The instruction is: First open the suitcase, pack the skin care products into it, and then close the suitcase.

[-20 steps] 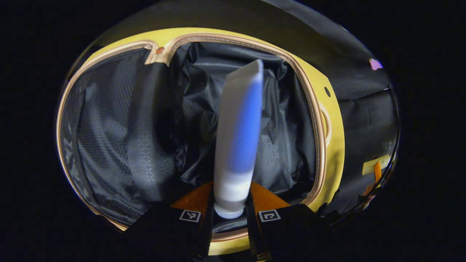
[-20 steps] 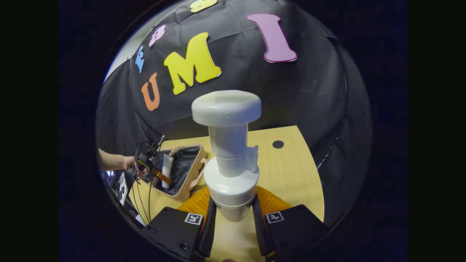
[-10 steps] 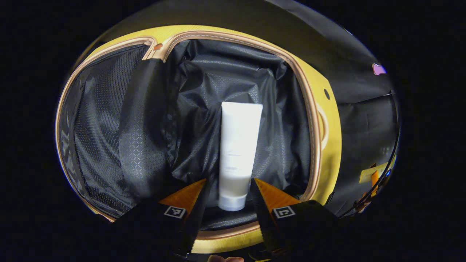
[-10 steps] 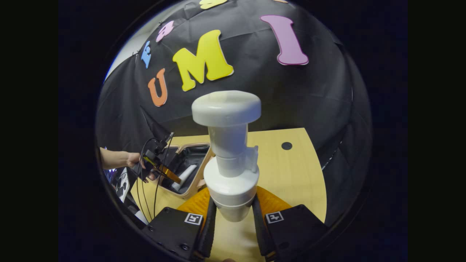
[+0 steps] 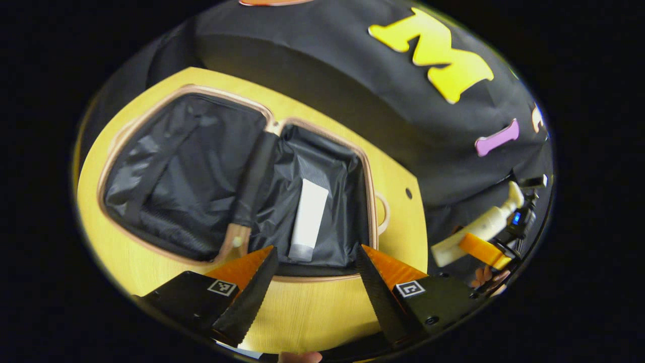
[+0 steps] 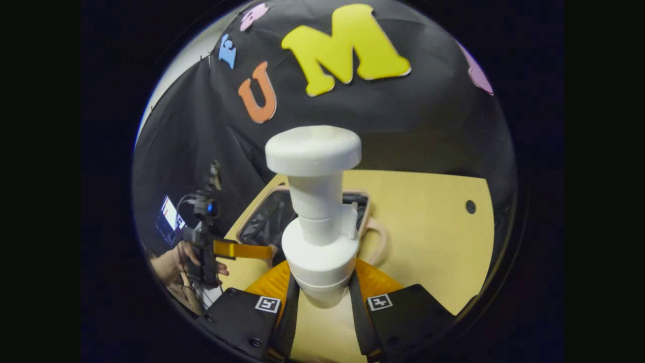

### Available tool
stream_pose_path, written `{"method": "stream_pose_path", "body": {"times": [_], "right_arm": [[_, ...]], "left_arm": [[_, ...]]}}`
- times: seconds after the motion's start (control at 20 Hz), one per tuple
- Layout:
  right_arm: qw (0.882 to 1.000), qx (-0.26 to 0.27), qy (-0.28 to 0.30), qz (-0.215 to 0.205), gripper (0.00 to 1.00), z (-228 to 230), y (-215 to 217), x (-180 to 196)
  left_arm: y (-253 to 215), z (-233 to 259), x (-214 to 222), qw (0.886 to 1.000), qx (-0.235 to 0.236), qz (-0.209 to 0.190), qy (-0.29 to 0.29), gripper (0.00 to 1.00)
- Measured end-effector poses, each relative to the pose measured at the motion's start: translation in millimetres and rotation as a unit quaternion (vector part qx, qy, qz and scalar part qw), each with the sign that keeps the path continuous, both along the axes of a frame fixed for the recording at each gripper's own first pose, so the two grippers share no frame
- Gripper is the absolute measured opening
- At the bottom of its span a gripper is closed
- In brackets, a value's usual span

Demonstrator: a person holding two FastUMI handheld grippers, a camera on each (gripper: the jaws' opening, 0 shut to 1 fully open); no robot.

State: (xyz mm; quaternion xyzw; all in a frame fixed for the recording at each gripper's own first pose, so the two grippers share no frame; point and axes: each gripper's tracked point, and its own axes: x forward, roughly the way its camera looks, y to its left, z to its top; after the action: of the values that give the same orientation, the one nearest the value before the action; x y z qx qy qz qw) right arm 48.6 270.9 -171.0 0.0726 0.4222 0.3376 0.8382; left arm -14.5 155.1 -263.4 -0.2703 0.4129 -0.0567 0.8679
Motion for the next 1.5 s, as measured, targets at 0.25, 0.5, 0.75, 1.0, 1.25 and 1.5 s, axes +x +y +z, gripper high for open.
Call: {"method": "stream_pose_path", "body": {"times": [0.25,0.5,0.75,1.0,1.25,1.5], "right_arm": [[0.993,-0.058,0.104,0.004,0.46,-79.7,61.3,6.7],[0.967,-0.138,0.213,-0.04,0.46,-145.8,70.3,20.9],[0.939,-0.177,0.278,-0.096,0.46,-181.1,77.0,21.7],[0.932,-0.195,0.287,-0.106,0.47,-192.2,76.4,19.5],[0.931,-0.177,0.294,-0.126,0.51,-187.5,75.3,21.9],[0.948,-0.162,0.25,-0.108,0.53,-146.8,73.9,20.6]], "left_arm": [[38.7,29.2,-72.4,0.993,0.02,0.101,-0.056,0.98],[63.3,9.5,-146.8,0.994,0.05,0.09,-0.039,0.99],[84.1,12.4,-163.7,0.987,0.012,0.158,-0.03,0.99],[110.1,15.0,-159.5,0.983,0.028,0.178,-0.035,0.99],[121.0,15.9,-153.3,0.981,0.04,0.189,-0.03,0.99],[148.1,16.3,-137.8,0.977,0.054,0.201,-0.04,0.99]]}}
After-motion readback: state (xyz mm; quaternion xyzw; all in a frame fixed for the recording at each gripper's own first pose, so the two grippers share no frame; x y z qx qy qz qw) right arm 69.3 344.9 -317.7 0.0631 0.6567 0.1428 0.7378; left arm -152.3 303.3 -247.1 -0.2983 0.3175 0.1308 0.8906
